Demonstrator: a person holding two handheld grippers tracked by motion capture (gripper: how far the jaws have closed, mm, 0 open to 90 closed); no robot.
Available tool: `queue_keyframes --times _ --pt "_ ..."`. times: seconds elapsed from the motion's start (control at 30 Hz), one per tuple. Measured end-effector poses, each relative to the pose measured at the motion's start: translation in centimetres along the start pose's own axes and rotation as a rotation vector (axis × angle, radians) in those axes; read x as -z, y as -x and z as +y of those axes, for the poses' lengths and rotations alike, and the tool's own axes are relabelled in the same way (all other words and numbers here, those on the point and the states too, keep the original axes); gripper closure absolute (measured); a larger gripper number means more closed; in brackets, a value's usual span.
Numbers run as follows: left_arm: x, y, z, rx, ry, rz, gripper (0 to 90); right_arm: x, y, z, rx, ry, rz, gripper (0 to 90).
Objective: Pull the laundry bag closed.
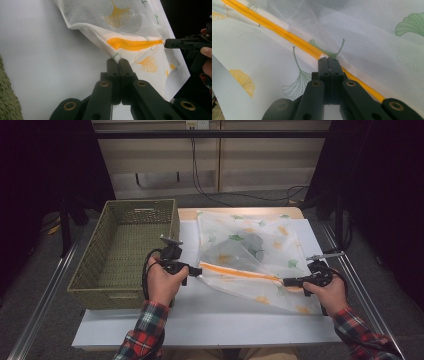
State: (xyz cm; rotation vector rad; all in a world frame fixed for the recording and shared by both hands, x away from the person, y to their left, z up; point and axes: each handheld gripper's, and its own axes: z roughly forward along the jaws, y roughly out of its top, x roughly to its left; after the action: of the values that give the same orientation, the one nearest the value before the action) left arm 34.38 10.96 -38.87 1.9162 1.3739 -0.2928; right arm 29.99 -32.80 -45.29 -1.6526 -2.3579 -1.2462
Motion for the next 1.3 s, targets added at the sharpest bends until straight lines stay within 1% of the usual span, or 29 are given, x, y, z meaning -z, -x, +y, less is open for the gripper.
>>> queue_keyframes --times 0.13,0.23,0.3,0.37,0.4,0.43,0.5,0.53,0.57,0.77,0.83,0.9,1.0,1.1,1.3 --pt "0.00 0.02 0.05 -0.007 0.000 0.004 89.5 0.12 0.06 -0.06 0.005 -0.003 -0.007 90.0" --pt "0.03 -0.01 0.10 -0.015 -0.005 0.001 89.5 0.25 0.12 -0.07 0.002 0.005 0.000 90.0" --pt "0.04 0.02 0.11 -0.011 -0.003 0.001 89.5 0.39 0.12 -0.02 -0.002 0.008 0.002 90.0" --pt "0.06 0.03 0.12 -0.011 -0.002 0.008 89.5 0.43 0.14 -0.05 0.001 0.008 -0.007 90.0" --pt "0.07 0.03 0.15 -0.009 -0.003 0.005 89.4 0.46 0.19 -0.10 -0.001 0.005 -0.008 90.0" --pt "0.01 0.15 0.12 0.007 -0.002 -0.007 89.5 0.46 0.25 -0.14 -0.003 0.008 -0.006 90.0" --pt "0.01 0.20 0.15 0.008 -0.001 -0.007 89.5 0.46 0.26 -0.18 -0.002 0.006 -0.005 90.0" --pt "0.07 0.09 0.19 -0.008 -0.004 -0.001 89.5 0.45 0.24 -0.20 -0.002 0.007 -0.006 90.0" --pt "0.08 0.16 0.19 0.001 -0.004 -0.009 89.5 0.46 0.23 -0.20 -0.002 0.006 -0.005 90.0" --pt "0.14 0.23 0.28 0.001 -0.001 -0.009 89.5 0.46 0.22 -0.25 -0.006 0.008 -0.006 90.0" --pt "0.19 0.17 0.30 -0.007 0.000 -0.003 89.5 0.47 0.25 -0.26 -0.007 0.008 -0.003 90.0" --pt "0.22 0.19 0.29 0.004 0.005 -0.006 89.5 0.48 0.29 -0.28 -0.007 0.003 -0.010 90.0" --pt "0.18 0.16 0.28 0.004 0.003 -0.005 89.5 0.54 0.38 -0.34 -0.009 0.006 -0.012 90.0" --pt "0.18 0.10 0.30 -0.008 -0.002 -0.003 89.5 0.62 0.45 -0.35 -0.016 0.011 -0.010 90.0" --pt "0.17 0.11 0.30 -0.003 0.001 -0.006 89.5 0.69 0.52 -0.39 -0.017 0.015 -0.010 90.0"
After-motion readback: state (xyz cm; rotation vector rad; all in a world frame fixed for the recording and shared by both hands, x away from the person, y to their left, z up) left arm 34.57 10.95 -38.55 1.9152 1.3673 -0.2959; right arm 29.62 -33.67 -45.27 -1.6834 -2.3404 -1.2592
